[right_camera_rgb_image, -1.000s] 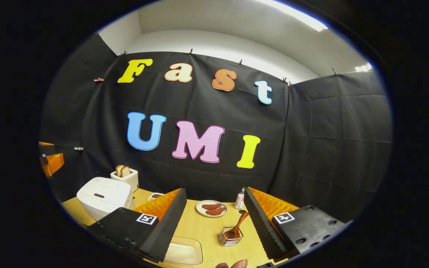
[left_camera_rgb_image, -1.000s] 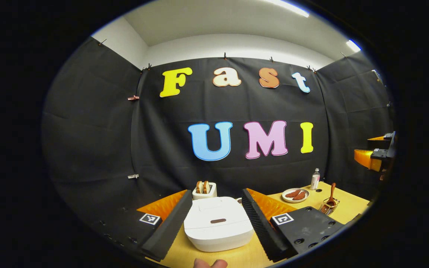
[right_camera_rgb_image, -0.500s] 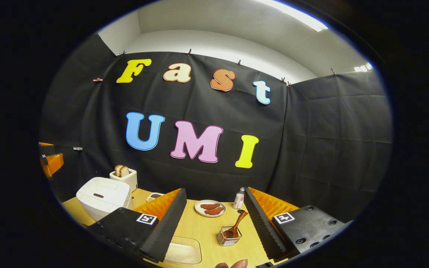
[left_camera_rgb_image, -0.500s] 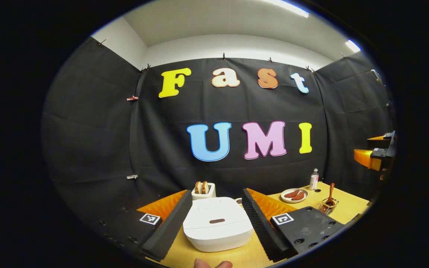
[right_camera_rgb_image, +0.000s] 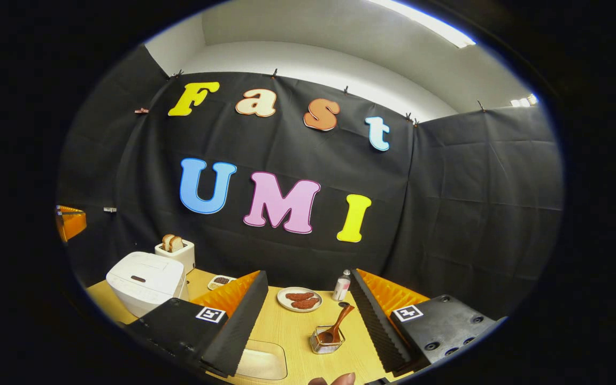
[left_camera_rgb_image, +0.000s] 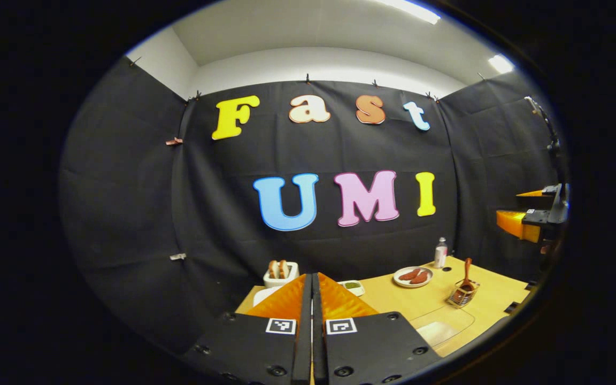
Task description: Close the left gripper, press the button to open the rice cooker; take a wooden spoon from the chopstick holder with the right hand, scoop a spoonful of rice and pour it into the rice cooker, then put the wooden spoon back into the chopstick holder.
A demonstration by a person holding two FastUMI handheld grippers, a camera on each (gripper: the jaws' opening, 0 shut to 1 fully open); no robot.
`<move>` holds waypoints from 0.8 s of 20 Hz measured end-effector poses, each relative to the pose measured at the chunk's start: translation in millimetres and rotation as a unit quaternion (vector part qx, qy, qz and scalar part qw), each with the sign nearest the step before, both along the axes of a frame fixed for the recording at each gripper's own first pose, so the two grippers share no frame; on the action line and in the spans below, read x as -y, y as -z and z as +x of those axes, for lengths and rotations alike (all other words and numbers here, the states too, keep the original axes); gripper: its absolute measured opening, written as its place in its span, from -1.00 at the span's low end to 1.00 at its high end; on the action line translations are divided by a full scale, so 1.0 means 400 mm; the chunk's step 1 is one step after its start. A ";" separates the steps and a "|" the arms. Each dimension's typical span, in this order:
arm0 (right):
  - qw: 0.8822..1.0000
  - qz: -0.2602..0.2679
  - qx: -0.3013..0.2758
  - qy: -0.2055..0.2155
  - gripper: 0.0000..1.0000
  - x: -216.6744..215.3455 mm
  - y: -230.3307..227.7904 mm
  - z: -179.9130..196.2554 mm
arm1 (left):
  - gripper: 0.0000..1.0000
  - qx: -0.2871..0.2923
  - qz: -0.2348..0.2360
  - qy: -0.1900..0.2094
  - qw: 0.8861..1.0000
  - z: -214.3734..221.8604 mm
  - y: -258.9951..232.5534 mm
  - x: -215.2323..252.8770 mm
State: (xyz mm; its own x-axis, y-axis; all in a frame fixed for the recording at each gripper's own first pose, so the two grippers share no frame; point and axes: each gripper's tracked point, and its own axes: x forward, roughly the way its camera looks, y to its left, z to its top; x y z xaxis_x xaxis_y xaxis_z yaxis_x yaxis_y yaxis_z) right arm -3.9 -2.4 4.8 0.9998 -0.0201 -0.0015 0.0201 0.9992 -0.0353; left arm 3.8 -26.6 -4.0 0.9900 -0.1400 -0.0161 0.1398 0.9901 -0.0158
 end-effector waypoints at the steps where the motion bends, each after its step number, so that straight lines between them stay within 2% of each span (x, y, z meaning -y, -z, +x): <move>1: 1.000 0.000 0.000 0.000 0.95 -0.001 -0.001 0.002 | -0.88 -0.010 0.002 -0.003 1.000 0.013 0.016 -0.007; 4: 1.000 0.001 0.001 0.004 0.95 0.009 -0.004 0.004 | -0.88 -0.052 0.001 -0.010 0.999 0.073 0.078 -0.034; 8: 1.000 -0.011 0.000 0.013 0.94 0.032 0.002 0.003 | -0.89 -0.122 -0.046 0.016 0.991 0.166 0.178 -0.027; 11: 1.000 -0.010 -0.006 0.023 0.94 0.054 0.015 -0.003 | -0.89 -0.171 -0.073 0.015 0.982 0.236 0.269 -0.041; 16: 0.999 -0.014 -0.018 0.040 0.94 0.094 0.037 -0.010 | -0.89 -0.223 -0.067 0.014 0.972 0.333 0.393 -0.064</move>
State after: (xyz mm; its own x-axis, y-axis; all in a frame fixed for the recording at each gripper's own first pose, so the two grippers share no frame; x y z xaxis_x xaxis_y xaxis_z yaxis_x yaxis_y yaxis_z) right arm -7.9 -40.2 -9.9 0.9944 -0.0996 -0.0355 0.0972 0.9932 -0.0648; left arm 137.0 -0.8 -161.1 0.8843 -0.1979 -0.4228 0.1167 0.9707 -0.2103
